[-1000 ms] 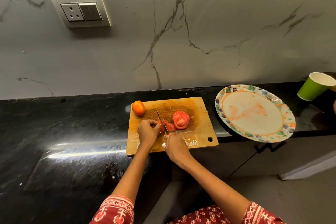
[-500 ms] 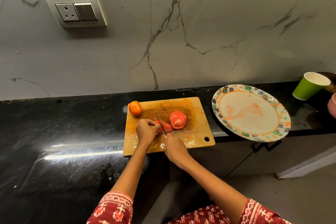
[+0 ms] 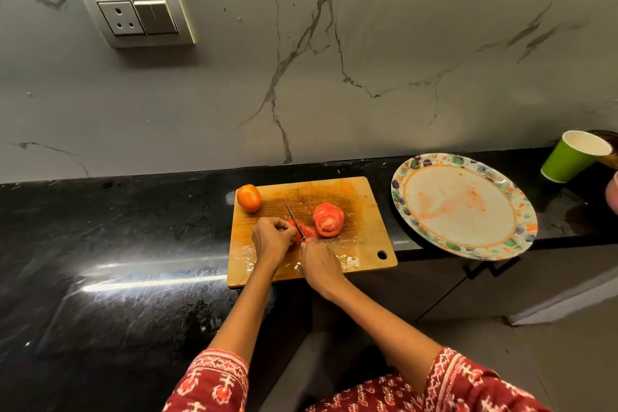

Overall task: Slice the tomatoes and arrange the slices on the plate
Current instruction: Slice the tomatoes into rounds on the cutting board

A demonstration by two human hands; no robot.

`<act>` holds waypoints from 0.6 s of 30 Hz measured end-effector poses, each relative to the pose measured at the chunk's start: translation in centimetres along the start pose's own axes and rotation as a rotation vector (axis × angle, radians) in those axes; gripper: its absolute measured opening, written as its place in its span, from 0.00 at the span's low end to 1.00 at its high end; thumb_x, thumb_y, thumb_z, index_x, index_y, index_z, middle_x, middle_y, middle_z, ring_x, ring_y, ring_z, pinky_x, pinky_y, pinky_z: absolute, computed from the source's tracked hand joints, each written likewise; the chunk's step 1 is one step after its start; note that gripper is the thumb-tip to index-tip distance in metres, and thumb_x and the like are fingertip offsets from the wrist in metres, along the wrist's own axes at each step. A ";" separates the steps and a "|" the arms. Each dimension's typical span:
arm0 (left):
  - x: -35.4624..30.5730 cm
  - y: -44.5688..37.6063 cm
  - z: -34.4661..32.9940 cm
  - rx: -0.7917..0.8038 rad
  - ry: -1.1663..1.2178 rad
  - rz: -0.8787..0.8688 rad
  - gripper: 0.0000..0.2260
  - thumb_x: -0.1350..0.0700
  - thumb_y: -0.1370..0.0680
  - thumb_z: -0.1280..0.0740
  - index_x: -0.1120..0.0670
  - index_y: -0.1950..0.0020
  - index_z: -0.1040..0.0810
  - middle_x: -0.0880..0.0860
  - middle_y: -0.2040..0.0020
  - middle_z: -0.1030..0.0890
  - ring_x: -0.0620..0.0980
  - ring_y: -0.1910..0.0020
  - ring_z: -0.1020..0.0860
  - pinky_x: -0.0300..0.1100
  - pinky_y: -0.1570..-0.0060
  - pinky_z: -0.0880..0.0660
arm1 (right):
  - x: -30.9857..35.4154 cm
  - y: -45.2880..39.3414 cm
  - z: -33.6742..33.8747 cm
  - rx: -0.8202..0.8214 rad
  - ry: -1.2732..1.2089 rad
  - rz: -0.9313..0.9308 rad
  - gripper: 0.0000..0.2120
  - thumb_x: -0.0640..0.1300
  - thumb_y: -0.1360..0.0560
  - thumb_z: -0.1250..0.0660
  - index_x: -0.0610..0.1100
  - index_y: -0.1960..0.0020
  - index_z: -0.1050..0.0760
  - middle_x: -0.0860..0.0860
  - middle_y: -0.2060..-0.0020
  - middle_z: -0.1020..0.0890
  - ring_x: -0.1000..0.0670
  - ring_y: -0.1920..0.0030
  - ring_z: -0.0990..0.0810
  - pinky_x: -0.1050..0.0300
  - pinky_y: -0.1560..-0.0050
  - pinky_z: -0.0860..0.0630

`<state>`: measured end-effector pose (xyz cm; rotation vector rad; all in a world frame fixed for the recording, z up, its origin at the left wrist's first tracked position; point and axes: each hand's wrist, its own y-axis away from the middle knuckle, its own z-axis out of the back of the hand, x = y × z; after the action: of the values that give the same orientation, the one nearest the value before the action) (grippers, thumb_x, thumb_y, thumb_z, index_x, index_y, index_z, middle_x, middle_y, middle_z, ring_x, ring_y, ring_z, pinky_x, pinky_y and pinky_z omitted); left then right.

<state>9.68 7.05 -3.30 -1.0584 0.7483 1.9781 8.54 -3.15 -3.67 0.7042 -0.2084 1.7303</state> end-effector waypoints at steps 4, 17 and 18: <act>0.0 0.0 -0.3 -0.011 0.013 0.008 0.08 0.64 0.29 0.29 0.56 0.67 0.21 0.55 0.69 0.19 0.51 0.69 0.19 0.45 0.63 0.20 | -0.7 0.4 -0.2 -0.011 -0.001 0.009 0.16 0.45 0.17 0.51 0.36 0.42 0.29 0.38 0.47 0.21 0.37 0.45 0.23 0.49 0.51 0.28; 0.7 -0.3 -0.1 0.000 0.057 0.002 0.11 0.65 0.28 0.30 0.53 0.69 0.23 0.54 0.70 0.20 0.51 0.69 0.19 0.45 0.64 0.20 | -0.4 0.1 -0.2 0.006 0.056 0.019 0.16 0.45 0.17 0.51 0.36 0.40 0.31 0.38 0.45 0.22 0.38 0.43 0.24 0.49 0.50 0.29; 0.6 -0.4 0.0 0.003 0.058 0.005 0.11 0.65 0.28 0.30 0.54 0.69 0.23 0.54 0.70 0.20 0.51 0.69 0.19 0.44 0.64 0.20 | -0.7 0.5 -0.5 0.015 0.056 0.012 0.16 0.45 0.17 0.51 0.36 0.39 0.31 0.38 0.45 0.22 0.38 0.43 0.24 0.49 0.49 0.29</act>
<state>9.75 7.48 -3.90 -1.1171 0.7852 1.9569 8.01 -3.68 -4.34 0.6650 -0.1618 1.7628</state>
